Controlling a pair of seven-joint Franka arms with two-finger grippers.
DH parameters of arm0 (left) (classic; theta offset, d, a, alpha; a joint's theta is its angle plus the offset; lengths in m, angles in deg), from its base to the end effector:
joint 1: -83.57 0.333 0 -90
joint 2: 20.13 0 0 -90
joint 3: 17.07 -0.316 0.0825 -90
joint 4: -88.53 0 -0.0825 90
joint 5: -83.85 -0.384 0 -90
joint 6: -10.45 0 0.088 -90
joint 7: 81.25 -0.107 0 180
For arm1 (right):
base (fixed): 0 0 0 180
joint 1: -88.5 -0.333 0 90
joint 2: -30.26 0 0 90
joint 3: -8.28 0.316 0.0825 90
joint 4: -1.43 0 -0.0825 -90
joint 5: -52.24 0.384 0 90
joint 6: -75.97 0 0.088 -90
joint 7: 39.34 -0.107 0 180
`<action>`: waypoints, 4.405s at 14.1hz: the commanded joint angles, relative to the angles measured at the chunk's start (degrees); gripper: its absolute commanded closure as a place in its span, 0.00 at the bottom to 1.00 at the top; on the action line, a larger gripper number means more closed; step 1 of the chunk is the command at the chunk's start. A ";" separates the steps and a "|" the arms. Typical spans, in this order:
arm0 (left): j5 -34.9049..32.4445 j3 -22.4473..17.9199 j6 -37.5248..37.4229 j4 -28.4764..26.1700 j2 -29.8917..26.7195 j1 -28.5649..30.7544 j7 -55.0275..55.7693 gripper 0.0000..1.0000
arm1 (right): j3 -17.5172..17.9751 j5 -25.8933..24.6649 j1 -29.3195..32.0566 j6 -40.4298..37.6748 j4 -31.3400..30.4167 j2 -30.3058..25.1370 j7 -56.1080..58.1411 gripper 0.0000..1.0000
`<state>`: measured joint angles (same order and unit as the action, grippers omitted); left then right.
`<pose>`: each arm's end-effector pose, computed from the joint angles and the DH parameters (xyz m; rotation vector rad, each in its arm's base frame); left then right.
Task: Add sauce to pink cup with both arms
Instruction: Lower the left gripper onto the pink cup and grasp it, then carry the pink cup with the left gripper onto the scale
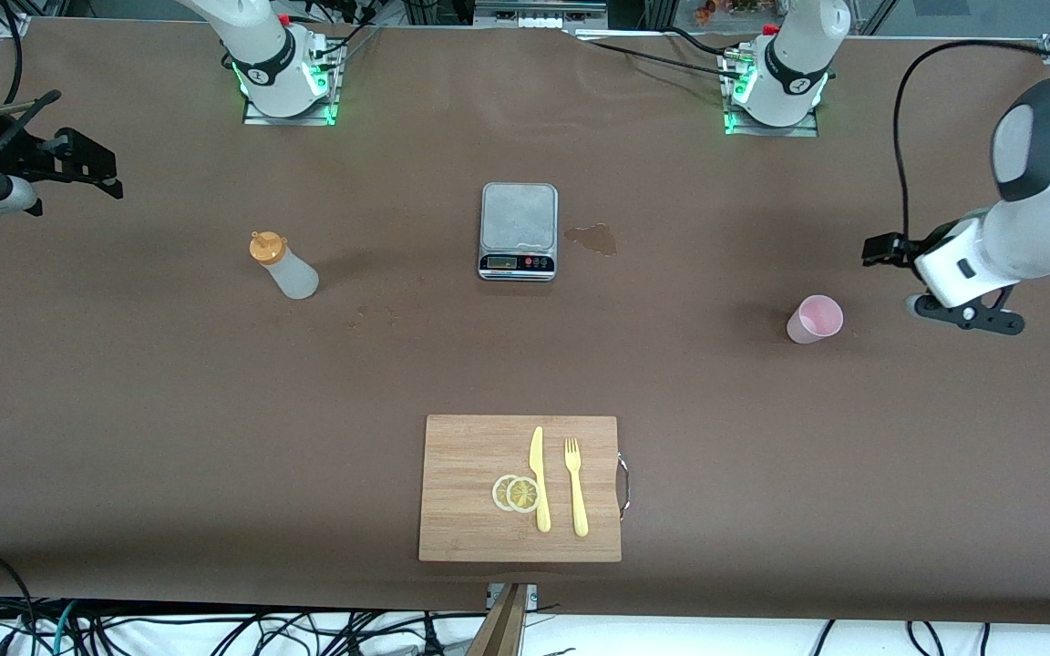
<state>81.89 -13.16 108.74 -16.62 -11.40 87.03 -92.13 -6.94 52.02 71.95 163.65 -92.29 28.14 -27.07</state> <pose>0.5700 0.0001 0.4263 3.0935 -0.3228 -0.4266 0.5377 0.0095 0.6101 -3.1052 -0.3710 0.1077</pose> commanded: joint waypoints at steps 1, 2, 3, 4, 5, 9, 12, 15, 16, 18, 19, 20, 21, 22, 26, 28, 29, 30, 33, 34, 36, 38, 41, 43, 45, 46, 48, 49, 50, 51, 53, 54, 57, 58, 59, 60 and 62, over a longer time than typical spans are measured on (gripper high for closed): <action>0.56 -0.13 9.69 -8.38 -1.79 0.58 -4.13 0.00 | -0.96 1.10 0.39 -1.27 1.26 0.36 1.09 0.00; 0.56 -0.04 14.25 -11.45 -1.88 1.98 -5.19 0.00 | -0.78 1.01 0.21 -1.54 1.35 0.28 1.17 0.00; -0.22 -0.04 18.74 -14.27 -1.79 2.17 -6.33 0.00 | -0.61 1.01 -0.23 -1.89 1.26 0.36 1.26 0.00; -2.49 -0.04 22.96 -16.82 -1.62 2.17 -6.34 0.00 | -0.43 0.84 -0.41 -1.89 1.26 0.54 1.26 0.00; -4.25 -0.04 26.92 -18.50 -1.09 2.17 -6.34 0.00 | -0.43 0.92 -0.58 -2.59 1.17 0.28 1.79 0.00; -5.06 -0.04 35.21 -20.71 3.21 2.52 -6.17 0.01 | -0.52 1.19 -0.58 -6.73 1.08 0.45 16.01 0.00; -5.06 -0.04 37.67 -20.62 6.37 2.78 -6.34 0.10 | 0.36 2.06 -1.02 -7.77 0.73 0.54 19.87 0.00; -5.06 -0.04 39.17 -20.45 8.84 2.87 -6.34 0.32 | 0.36 4.78 -0.85 -7.26 -0.32 0.80 25.77 0.00; -5.06 -0.04 39.09 -20.27 9.02 2.87 -6.17 0.45 | 0.36 5.75 -0.85 -6.90 -1.45 0.98 26.31 0.00; -5.06 0.05 38.56 -20.10 9.11 2.70 -5.82 0.75 | 0.27 8.38 -0.32 -6.03 -3.39 0.98 29.54 0.00; -5.06 0.05 38.56 -20.01 9.11 2.69 -5.82 0.95 | 0.27 8.74 0.03 -4.80 -4.62 0.98 31.83 0.00; -5.06 0.05 38.47 -20.01 9.11 2.61 -5.73 1.00 | 0.27 8.92 0.55 -3.75 -5.85 0.89 33.76 0.00; -5.06 0.05 38.47 -19.83 9.11 2.61 -5.64 1.00 | 0.19 10.66 1.43 -2.95 -7.17 0.98 36.13 0.00; -4.97 0.05 38.38 -19.40 9.11 2.61 -5.55 1.00 | 0.18 13.20 2.74 -2.51 -8.66 0.98 39.29 0.00; -4.10 1.88 30.25 -14.93 7.97 1.99 -5.55 1.00 | -0.08 17.08 6.35 -0.05 -13.06 1.59 52.21 0.00; -4.09 5.83 21.46 -10.88 6.92 2.08 -3.98 1.00 | -0.08 18.59 7.33 0.13 -13.68 2.30 55.40 0.00; -4.01 8.11 18.29 -9.65 6.39 2.08 -0.84 1.00 | -0.17 18.50 7.33 0.22 -13.51 2.12 54.79 0.00; -3.92 10.66 16.60 -8.77 5.77 2.08 3.02 1.00 | -0.17 18.41 7.33 0.22 -13.42 2.21 54.18 0.00; 2.56 16.73 15.62 -8.49 4.80 2.08 12.96 1.00 | 0.18 15.36 6.54 0.13 -12.37 1.42 45.78 0.00; 3.80 18.58 15.44 -8.58 4.71 2.08 16.04 1.00 | 0.71 13.34 5.67 -0.30 -11.76 0.98 40.60 0.00; 5.65 22.62 15.44 -8.49 4.71 2.08 22.89 1.00 | 1.24 10.52 3.73 -1.01 -10.96 -0.16 31.71 0.00; 7.85 27.54 15.70 -8.41 4.71 2.08 30.88 1.00 | 2.64 7.70 2.85 -2.06 -10.35 -1.04 24.33 0.00; 8.30 34.75 17.28 -8.41 5.33 1.99 42.40 1.00 | 3.88 6.02 2.76 -3.38 -9.20 -1.39 16.22 0.00; 8.30 37.92 20.35 -8.49 6.90 0.51 49.34 1.00 | 3.96 4.97 2.76 -3.65 -8.59 -1.40 12.10 0.00; 8.21 37.93 25.35 -8.58 9.01 -4.49 56.99 1.00 | 4.23 4.35 2.76 -4.00 -7.97 -1.40 8.14 0.00; 7.60 37.93 27.72 -8.84 10.06 -7.21 61.11 1.00 | 5.01 3.31 2.76 -4.09 -7.71 -1.40 6.47 0.00; 7.33 37.49 32.03 -9.28 13.13 -12.57 66.49 1.00 | 5.02 2.59 2.76 -3.74 -6.92 -1.22 6.97 0.00; 6.98 37.40 33.62 -9.20 14.54 -14.60 68.61 1.00 | 5.02 2.68 2.76 -3.82 -6.92 -1.22 7.32 0.00; 5.33 37.40 34.16 -9.20 15.78 -15.49 69.50 1.00 | 5.02 2.68 2.76 -4.09 -6.92 -1.31 7.41 0.00; 3.40 37.40 34.16 -9.37 16.40 -16.02 70.46 1.00 | 5.02 2.77 2.76 -4.18 -7.00 -1.31 7.42 0.00; 1.89 37.40 34.43 -9.29 17.45 -17.16 73.62 1.00 | 5.02 2.86 2.76 -4.18 -7.09 -1.22 7.42 0.00; 1.62 37.40 34.43 -9.11 17.98 -17.43 74.33 1.00 | 5.02 2.86 2.76 -4.18 -7.09 -1.13 7.42 0.00; 0.12 37.32 34.34 -9.02 17.81 -17.26 74.69 0.00 | 4.93 2.86 2.85 -4.09 -7.09 -0.87 7.85 0.00; 0.21 37.40 34.34 -8.93 17.72 -17.17 74.78 0.00 | 4.84 2.86 2.93 -4.09 -7.18 -0.78 10.03 0.00; 0.21 37.49 34.16 -8.85 17.29 -16.91 74.78 0.00 | 4.76 2.94 3.02 -3.83 -7.35 -0.78 14.23 0.00; 0.21 37.58 33.82 -8.76 16.50 -16.73 74.78 0.00 | 4.58 3.03 3.28 -3.65 -7.44 -0.52 18.62 0.00; 0.30 37.67 32.50 -8.76 13.78 -16.12 74.78 0.00 | 4.40 3.56 4.42 -3.39 -7.62 0.10 27.67 0.00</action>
<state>83.48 24.45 143.08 -25.38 5.94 70.43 -18.76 -2.44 55.70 75.09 160.43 -100.01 27.82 -7.38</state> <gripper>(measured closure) 0.344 0.000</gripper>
